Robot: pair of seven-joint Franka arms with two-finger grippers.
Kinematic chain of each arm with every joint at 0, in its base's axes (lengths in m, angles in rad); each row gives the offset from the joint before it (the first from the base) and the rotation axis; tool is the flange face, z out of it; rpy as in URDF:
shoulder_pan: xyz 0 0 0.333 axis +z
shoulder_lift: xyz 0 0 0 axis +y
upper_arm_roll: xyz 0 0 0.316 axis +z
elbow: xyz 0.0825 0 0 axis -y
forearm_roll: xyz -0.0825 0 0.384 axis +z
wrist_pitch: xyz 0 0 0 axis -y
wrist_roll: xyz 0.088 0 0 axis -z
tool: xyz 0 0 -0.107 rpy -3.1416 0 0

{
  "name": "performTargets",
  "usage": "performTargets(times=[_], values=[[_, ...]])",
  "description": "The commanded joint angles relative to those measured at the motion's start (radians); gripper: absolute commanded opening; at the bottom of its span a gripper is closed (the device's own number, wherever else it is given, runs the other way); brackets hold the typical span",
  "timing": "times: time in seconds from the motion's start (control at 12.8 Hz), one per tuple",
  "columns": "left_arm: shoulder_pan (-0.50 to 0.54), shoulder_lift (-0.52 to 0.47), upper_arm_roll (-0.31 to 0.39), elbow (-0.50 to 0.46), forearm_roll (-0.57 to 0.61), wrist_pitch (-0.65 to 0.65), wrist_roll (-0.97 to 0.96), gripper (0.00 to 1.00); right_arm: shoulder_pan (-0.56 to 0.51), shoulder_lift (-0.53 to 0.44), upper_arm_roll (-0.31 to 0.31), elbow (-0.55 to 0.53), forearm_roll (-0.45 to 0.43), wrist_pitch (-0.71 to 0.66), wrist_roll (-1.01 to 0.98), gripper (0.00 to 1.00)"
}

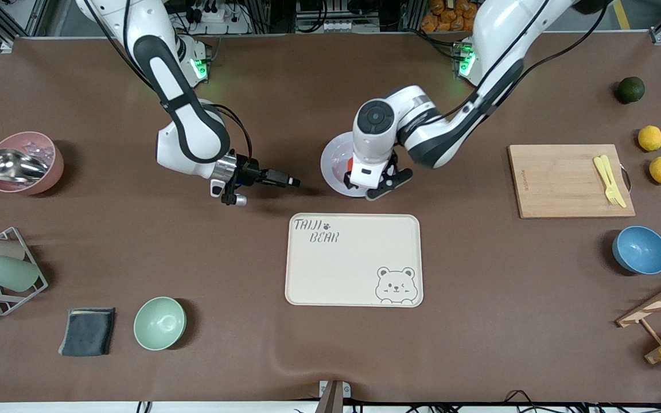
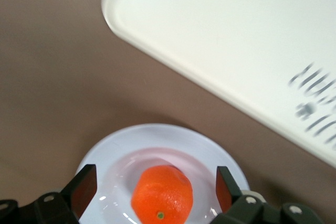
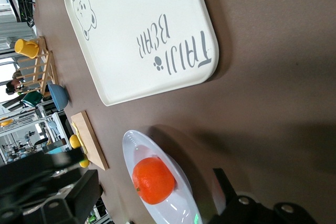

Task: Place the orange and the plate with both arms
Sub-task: 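Release the orange on the plate while the right gripper grasps the rim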

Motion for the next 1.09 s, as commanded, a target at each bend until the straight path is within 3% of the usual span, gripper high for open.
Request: performTargets(times=[0.0, 0.31, 0.55, 1.02], values=[[0.174, -0.119, -0.112, -0.017, 0.000, -0.046, 0.086, 1.00, 0.080, 0.020, -0.006, 0.006, 0.151, 0.007, -0.086, 0.89], [0.406, -0.125, -0.235, 0.124, 0.000, -0.171, 0.295, 1.00, 0.131, 0.064, -0.006, 0.012, 0.255, 0.026, -0.174, 0.85], [0.492, -0.127, -0.238, 0.213, 0.000, -0.273, 0.500, 1.00, 0.168, 0.073, -0.006, 0.012, 0.312, 0.029, -0.188, 0.82], [0.661, -0.150, -0.240, 0.313, -0.048, -0.324, 0.780, 1.00, 0.231, 0.115, -0.006, 0.033, 0.393, 0.055, -0.228, 0.79]])
